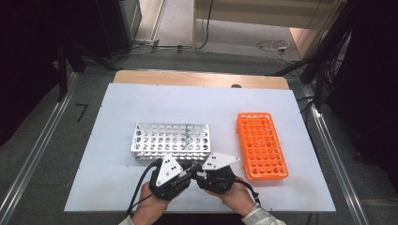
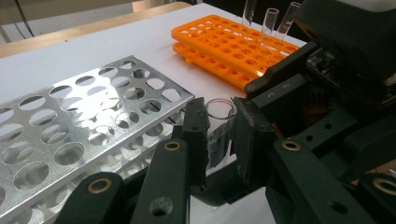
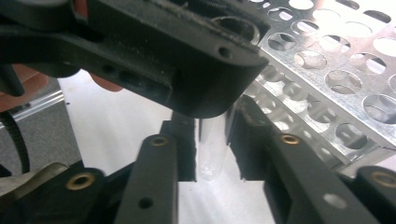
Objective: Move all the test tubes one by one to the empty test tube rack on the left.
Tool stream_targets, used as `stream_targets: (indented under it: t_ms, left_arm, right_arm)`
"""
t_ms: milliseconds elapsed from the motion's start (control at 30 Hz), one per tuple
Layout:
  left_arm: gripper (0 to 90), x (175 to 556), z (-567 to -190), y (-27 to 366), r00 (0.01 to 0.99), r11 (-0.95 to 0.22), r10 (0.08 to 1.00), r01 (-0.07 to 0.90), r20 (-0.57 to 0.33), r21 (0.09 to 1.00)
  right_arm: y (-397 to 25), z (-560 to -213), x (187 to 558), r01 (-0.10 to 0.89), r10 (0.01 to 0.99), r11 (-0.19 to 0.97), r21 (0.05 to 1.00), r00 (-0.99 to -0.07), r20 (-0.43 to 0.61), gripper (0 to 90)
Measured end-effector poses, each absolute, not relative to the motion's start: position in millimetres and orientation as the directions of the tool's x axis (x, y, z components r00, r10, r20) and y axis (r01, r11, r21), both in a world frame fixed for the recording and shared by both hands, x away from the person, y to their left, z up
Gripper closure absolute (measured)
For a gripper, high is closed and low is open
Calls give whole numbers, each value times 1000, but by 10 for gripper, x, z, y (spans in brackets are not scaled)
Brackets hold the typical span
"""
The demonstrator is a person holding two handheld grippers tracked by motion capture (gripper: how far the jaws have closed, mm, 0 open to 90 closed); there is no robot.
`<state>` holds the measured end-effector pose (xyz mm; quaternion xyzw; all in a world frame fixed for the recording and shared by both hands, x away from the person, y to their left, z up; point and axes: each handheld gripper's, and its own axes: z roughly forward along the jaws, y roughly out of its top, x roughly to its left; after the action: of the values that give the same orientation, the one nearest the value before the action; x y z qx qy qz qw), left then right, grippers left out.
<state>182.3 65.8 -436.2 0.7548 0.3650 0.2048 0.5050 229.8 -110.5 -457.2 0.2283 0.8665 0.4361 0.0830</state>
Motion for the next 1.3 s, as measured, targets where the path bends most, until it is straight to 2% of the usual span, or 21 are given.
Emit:
stream_targets:
  t_ms: [33, 67, 100, 133, 200, 333, 467, 800, 1300]
  left_arm:
    - [753, 1828, -4356, 663, 650, -223, 757, 341, -58, 913]
    - [753, 1832, -4350, 669, 648, -222, 759, 342, -59, 913]
    - [753, 1838, -4342, 677, 646, -217, 761, 342, -62, 914]
    - [753, 1844, -4331, 688, 644, -213, 762, 344, -64, 915]
    - [754, 1855, -4307, 717, 637, -206, 768, 346, -68, 915]
    - [753, 1883, -4254, 800, 625, -183, 776, 354, -86, 917]
    - [754, 1904, -4197, 880, 614, -166, 783, 358, -98, 919]
    - [753, 1948, -4121, 1035, 577, -133, 808, 372, -117, 919]
    - [752, 2002, -3954, 1269, 530, -79, 837, 363, -136, 928]
  right_arm:
    - [-1111, -4571, 2302, 325, 460, 516, 793, -886, 64, 627]
    - [-1111, -4571, 2302, 325, 460, 516, 793, -886, 64, 627]
    - [-1118, -4568, 2304, 327, 460, 514, 793, -886, 68, 554]
    - [-1122, -4563, 2307, 330, 457, 515, 791, -886, 72, 518]
    - [-1127, -4560, 2310, 330, 455, 516, 791, -888, 73, 490]
    - [-1176, -4534, 2310, 347, 473, 514, 785, -878, 78, 376]
    - [-1219, -4507, 2299, 353, 481, 510, 785, -873, 80, 360]
    - [-1353, -4429, 2279, 384, 524, 480, 789, -847, 93, 235]
    - [-1446, -4403, 2311, 403, 565, 444, 801, -819, 99, 222]
